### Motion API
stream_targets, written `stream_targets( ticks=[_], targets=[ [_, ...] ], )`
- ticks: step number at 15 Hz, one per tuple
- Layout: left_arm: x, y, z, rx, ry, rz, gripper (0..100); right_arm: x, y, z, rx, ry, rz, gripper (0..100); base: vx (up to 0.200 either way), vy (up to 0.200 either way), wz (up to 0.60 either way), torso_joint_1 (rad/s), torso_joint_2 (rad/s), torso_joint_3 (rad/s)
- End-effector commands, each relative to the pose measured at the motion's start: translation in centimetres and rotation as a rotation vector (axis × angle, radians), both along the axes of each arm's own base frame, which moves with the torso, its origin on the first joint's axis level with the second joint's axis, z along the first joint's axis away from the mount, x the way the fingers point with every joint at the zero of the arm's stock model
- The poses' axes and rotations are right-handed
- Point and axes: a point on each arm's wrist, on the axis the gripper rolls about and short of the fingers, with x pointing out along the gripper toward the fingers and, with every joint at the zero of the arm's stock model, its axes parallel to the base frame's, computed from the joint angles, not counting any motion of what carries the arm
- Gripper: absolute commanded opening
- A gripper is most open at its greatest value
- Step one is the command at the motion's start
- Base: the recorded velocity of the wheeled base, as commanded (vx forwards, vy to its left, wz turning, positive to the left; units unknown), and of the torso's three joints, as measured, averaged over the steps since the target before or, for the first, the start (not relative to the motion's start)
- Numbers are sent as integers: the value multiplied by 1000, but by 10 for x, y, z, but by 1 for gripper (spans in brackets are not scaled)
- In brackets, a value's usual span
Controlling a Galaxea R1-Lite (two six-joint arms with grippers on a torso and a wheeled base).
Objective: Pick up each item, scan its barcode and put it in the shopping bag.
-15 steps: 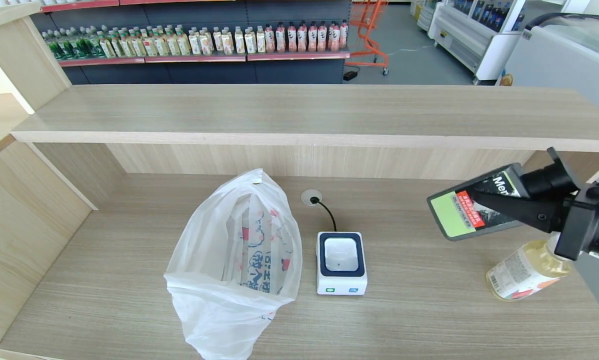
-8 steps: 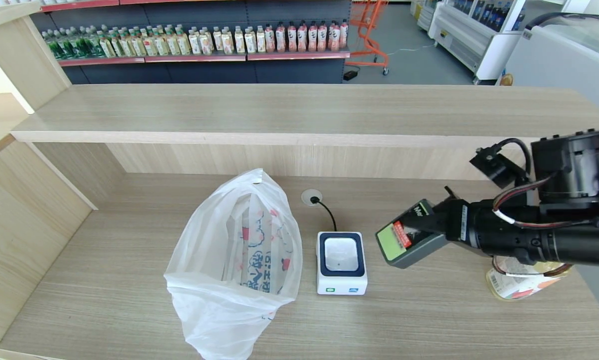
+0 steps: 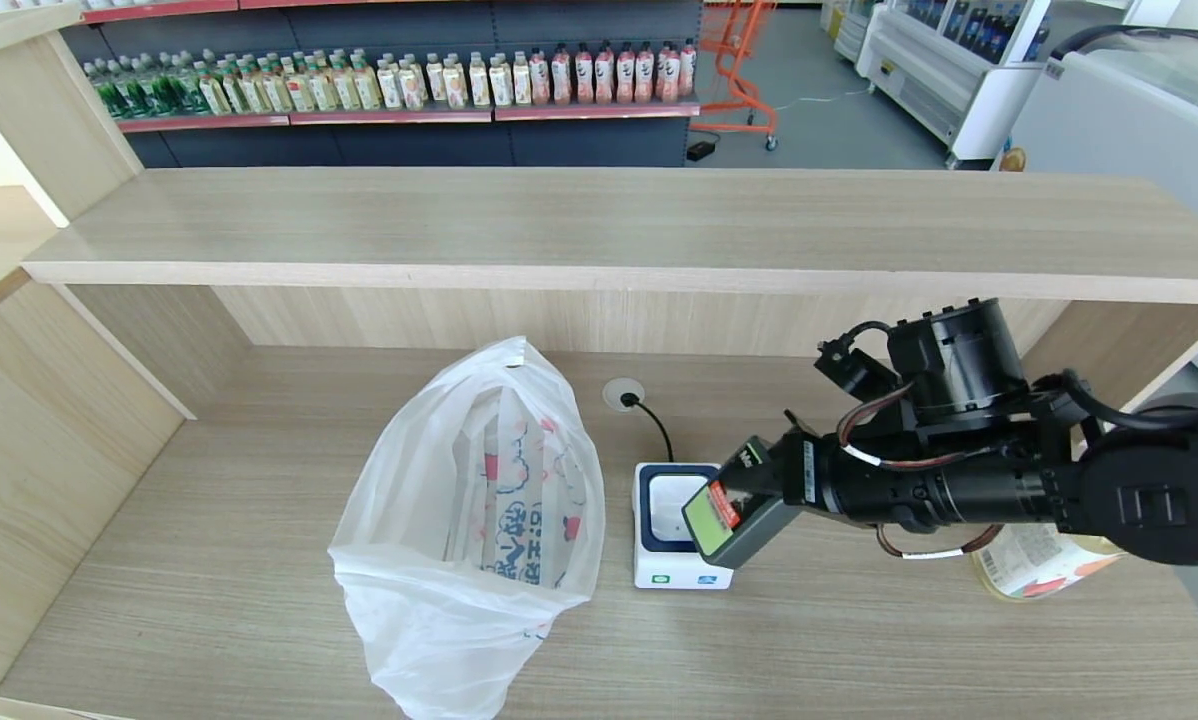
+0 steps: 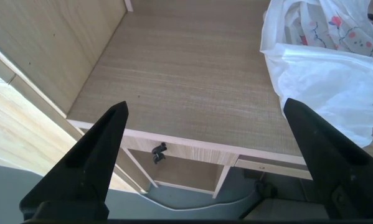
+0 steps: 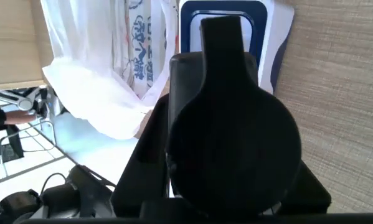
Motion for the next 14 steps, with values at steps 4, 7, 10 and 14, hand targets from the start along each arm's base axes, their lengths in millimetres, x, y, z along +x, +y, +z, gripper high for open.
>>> stream_targets(
  ticks=[4, 7, 10, 14],
  targets=[
    [0, 0, 0, 0, -1, 0, 100, 17, 24, -20, -31, -13, 54, 0, 0, 0, 0, 0, 0, 0],
    [0, 0, 0, 0, -1, 0, 100, 20, 27, -29, -72, -32, 90, 0, 0, 0, 0, 0, 0, 0],
    [0, 0, 0, 0, -1, 0, 100, 22, 28, -32, -88, -42, 102, 0, 0, 0, 0, 0, 0, 0],
    [0, 0, 0, 0, -1, 1, 100, 2, 19, 43, 91, -184, 64, 0, 0, 0, 0, 0, 0, 0]
  ],
)
